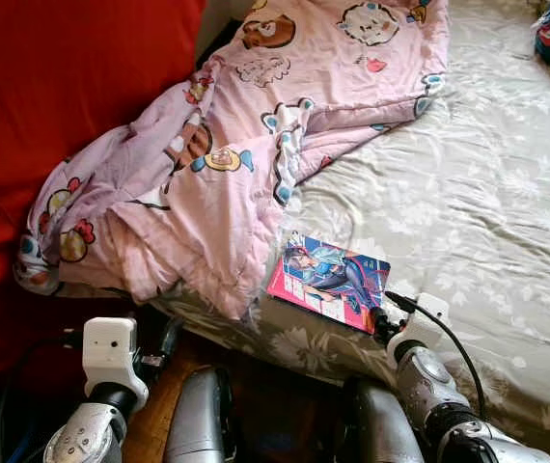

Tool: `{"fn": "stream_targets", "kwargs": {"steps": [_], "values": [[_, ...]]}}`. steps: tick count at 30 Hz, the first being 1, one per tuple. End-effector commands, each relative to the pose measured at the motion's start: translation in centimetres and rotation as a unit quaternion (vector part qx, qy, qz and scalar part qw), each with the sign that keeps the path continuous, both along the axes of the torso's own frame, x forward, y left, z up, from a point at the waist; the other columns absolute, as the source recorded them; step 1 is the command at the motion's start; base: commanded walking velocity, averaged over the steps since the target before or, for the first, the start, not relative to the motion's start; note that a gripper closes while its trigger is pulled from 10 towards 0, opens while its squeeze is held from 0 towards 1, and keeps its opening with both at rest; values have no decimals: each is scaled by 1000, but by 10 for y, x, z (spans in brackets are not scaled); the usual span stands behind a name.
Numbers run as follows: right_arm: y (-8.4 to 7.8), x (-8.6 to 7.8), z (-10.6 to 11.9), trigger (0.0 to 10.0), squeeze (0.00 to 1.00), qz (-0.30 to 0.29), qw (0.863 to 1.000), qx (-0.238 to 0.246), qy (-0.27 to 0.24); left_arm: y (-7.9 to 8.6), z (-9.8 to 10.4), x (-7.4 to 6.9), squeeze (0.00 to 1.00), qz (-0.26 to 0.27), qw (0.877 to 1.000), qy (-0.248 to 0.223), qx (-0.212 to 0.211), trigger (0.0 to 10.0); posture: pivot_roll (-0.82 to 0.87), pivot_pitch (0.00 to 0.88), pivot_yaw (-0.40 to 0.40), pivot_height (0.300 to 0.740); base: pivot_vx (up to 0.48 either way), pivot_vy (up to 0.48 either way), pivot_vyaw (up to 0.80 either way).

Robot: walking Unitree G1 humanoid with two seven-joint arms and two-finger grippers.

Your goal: Clean up the room

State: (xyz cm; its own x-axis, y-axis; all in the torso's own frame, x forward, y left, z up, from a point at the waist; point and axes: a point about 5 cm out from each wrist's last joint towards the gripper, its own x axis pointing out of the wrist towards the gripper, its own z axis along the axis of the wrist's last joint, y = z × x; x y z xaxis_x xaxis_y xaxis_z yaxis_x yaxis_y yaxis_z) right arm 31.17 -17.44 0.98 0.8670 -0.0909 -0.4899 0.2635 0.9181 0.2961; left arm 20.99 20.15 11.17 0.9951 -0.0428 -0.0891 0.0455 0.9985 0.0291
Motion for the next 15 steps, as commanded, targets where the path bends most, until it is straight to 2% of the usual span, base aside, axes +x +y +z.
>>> {"fn": "stream_targets", "kwargs": {"steps": [1, 2, 3, 4, 7, 8, 15], "values": [[-2, -11, -12, 10000, 0, -7, 1000, 5, 27, 2, -2, -4, 0, 1, 1000, 12, 6, 10000, 205, 288, -27, 606, 0, 0, 0], [-1, -11, -12, 10000, 0, -7, 1000, 6, 27, 2, -2, -4, 0, 1, 1000, 12, 6, 10000, 205, 288, -27, 606, 0, 0, 0], [-1, -11, -12, 8745, 0, -7, 1000, 7, 27, 2, -2, -5, 0, 1, 1000, 13, 7, 10000, 205, 288, -27, 606, 0, 0, 0], [0, -11, -12, 392, 0, -6, 1000, 9, 25, 2, -3, -5, 0, 1, 1000, 14, 8, 10000, 205, 288, -27, 606, 0, 0, 0], [1, -10, -11, 392, 0, -6, 1000, 11, 23, 2, -3, -6, 0, 2, 1000, 14, 8, 10000, 205, 288, -27, 606, 0, 0, 0], [3, -10, -11, 0, 0, -3, 1000, 12, 21, 2, -3, -6, 0, 2, 1000, 16, 9, 10000, 211, 288, -30, 606, 0, 0, 0], [7, -9, -11, 0, 0, 4, 1000, 14, 20, 3, -4, -7, 0, 4, 1000, 18, 14, 10000, 216, 284, -31, 606, 0, 0, 0]]}}
